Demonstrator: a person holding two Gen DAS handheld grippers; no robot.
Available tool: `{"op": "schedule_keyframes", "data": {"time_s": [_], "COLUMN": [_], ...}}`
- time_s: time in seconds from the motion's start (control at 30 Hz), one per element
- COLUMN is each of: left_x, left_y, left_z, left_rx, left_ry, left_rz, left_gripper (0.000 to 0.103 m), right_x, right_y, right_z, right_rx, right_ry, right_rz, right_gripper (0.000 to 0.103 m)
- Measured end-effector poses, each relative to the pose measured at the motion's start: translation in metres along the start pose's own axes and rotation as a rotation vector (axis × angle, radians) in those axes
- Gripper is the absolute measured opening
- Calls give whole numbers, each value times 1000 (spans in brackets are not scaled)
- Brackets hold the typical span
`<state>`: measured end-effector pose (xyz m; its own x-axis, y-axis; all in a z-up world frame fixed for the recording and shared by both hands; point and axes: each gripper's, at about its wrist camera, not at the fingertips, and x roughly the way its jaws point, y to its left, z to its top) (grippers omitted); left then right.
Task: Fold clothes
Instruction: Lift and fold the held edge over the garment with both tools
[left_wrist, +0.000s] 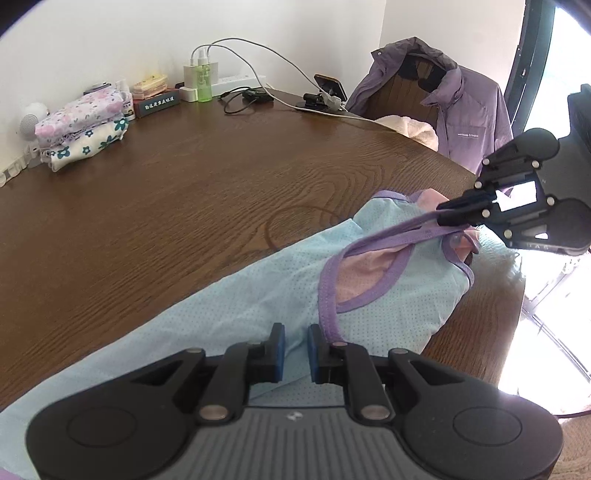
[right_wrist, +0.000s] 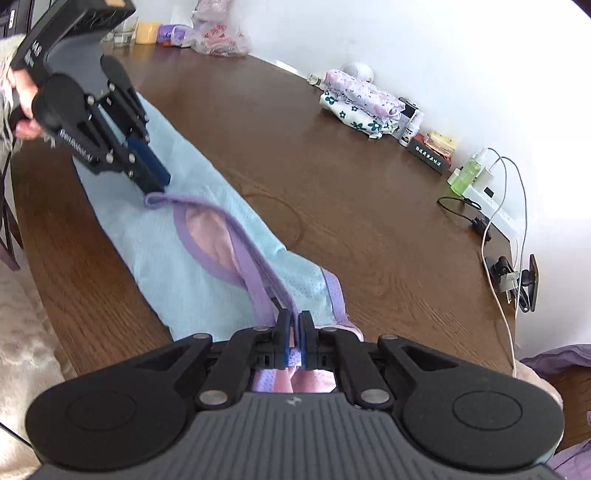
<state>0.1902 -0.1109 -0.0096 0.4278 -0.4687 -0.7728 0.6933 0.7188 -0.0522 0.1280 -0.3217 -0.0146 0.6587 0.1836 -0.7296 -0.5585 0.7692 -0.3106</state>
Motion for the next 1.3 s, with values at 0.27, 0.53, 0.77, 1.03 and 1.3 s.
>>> {"op": "schedule_keyframes", "data": {"time_s": [0.27,0.53,0.77,1.03,1.3], "left_x": [-9,-2,11,11,6], "left_y": [-1,-8,-11,-15,-25], "left_z": [5,24,17,10,5], "left_rx": [-23,4,25,0,-50], "left_ry": [-21,-48,-12,-58,-119], "left_rz": [2,-24,-41,-3,26], "left_gripper": [22,22,10,13,32], "right_x": [-19,-7,12,16,15], "right_y": [-44,-41,-22,-9,-5], "right_z": [-14,-5,-14,-24,-19], "right_rx": [353,320,282,231,197], "right_ry": [-119,-102,-34,-64,-86], "right_rz": [126,127,83,-30,-99], "right_gripper": [11,29,13,13,18]}}
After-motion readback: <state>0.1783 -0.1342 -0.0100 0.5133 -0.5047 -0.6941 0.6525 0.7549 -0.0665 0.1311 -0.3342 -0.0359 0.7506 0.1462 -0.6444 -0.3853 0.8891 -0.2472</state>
